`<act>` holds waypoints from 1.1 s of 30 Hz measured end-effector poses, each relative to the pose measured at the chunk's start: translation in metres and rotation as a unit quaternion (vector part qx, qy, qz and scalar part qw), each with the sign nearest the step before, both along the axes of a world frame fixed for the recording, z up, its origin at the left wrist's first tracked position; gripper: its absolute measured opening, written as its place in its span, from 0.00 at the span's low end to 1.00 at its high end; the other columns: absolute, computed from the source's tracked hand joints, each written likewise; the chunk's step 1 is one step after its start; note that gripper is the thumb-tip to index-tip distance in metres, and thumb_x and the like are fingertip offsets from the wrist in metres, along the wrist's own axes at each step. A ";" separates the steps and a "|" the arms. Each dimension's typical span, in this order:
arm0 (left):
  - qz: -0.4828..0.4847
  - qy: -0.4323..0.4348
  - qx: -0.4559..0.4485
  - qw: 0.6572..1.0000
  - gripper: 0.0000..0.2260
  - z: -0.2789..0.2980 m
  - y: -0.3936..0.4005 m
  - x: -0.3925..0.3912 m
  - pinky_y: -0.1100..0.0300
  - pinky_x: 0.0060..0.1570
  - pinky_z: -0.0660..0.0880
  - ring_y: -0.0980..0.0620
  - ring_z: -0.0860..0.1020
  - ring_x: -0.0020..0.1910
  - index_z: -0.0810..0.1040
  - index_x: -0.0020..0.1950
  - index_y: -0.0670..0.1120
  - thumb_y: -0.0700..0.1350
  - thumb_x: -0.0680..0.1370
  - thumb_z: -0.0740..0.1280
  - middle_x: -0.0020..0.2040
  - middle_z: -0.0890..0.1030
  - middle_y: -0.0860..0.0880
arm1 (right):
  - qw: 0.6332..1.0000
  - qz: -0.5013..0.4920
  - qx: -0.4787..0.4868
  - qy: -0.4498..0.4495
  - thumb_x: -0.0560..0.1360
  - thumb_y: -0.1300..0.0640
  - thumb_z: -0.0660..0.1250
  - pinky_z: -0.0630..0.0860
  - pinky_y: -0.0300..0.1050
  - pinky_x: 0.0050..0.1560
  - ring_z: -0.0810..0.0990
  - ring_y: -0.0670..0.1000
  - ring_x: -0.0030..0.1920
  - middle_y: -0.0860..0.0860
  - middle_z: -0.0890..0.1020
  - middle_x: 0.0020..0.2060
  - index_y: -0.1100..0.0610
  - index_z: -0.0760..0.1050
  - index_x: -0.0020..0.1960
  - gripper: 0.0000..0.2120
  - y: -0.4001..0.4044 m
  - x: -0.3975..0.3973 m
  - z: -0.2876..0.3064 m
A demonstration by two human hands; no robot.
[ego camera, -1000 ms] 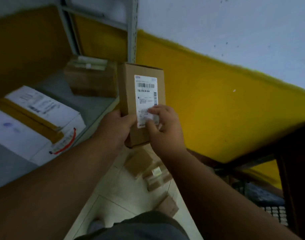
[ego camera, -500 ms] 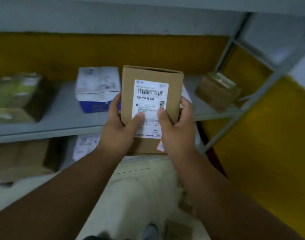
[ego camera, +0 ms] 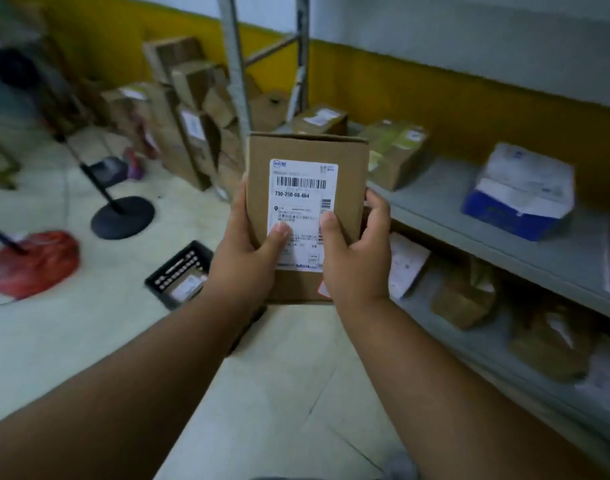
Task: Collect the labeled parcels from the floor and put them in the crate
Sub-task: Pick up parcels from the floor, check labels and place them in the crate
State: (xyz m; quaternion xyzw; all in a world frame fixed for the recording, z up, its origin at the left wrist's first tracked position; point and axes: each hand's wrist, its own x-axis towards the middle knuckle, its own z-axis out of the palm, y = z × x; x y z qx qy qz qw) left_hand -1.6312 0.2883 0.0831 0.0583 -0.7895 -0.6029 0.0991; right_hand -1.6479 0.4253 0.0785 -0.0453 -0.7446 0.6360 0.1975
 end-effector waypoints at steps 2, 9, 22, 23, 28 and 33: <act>0.046 -0.004 -0.023 0.999 0.33 0.013 -0.080 0.024 0.48 0.57 0.78 0.58 0.82 0.55 0.53 0.71 0.77 0.61 0.72 0.67 0.61 0.80 0.63 | 0.998 0.053 -0.037 0.003 0.76 0.52 0.70 0.82 0.51 0.53 0.81 0.45 0.58 0.46 0.79 0.60 0.46 0.66 0.68 0.23 -0.082 0.011 0.002; 0.178 0.024 -0.044 0.983 0.33 0.048 -0.268 0.084 0.48 0.49 0.82 0.58 0.83 0.51 0.53 0.70 0.79 0.60 0.72 0.67 0.59 0.80 0.63 | 0.982 0.182 -0.058 0.012 0.76 0.52 0.69 0.83 0.53 0.51 0.82 0.47 0.55 0.46 0.81 0.58 0.47 0.65 0.69 0.24 -0.277 0.041 0.039; 0.301 -0.016 -0.012 0.953 0.32 0.015 -0.416 0.030 0.71 0.28 0.75 0.62 0.82 0.42 0.47 0.69 0.80 0.57 0.79 0.65 0.55 0.75 0.70 | 0.955 0.296 -0.016 0.011 0.76 0.51 0.70 0.77 0.29 0.40 0.82 0.38 0.51 0.41 0.80 0.54 0.42 0.66 0.64 0.20 -0.446 -0.045 0.012; 0.309 -0.025 -0.014 0.950 0.32 0.013 -0.429 0.018 0.72 0.27 0.74 0.61 0.82 0.43 0.46 0.70 0.80 0.57 0.79 0.65 0.55 0.75 0.69 | 0.953 0.302 -0.013 0.005 0.76 0.51 0.70 0.77 0.29 0.40 0.82 0.38 0.51 0.42 0.80 0.54 0.42 0.66 0.64 0.20 -0.461 -0.058 0.008; 0.312 -0.049 0.000 0.949 0.32 -0.001 -0.477 -0.059 0.61 0.40 0.79 0.57 0.82 0.50 0.48 0.72 0.77 0.57 0.79 0.65 0.60 0.77 0.63 | 0.949 0.313 0.015 -0.022 0.76 0.49 0.69 0.81 0.36 0.42 0.83 0.43 0.52 0.44 0.81 0.56 0.42 0.65 0.67 0.22 -0.508 -0.139 -0.002; 0.275 -0.063 0.027 0.959 0.32 -0.012 -0.496 -0.143 0.63 0.41 0.81 0.60 0.83 0.49 0.52 0.70 0.79 0.57 0.77 0.68 0.58 0.79 0.65 | 0.956 0.285 0.053 -0.041 0.76 0.50 0.69 0.82 0.54 0.52 0.81 0.46 0.55 0.44 0.79 0.59 0.43 0.66 0.67 0.22 -0.516 -0.219 -0.002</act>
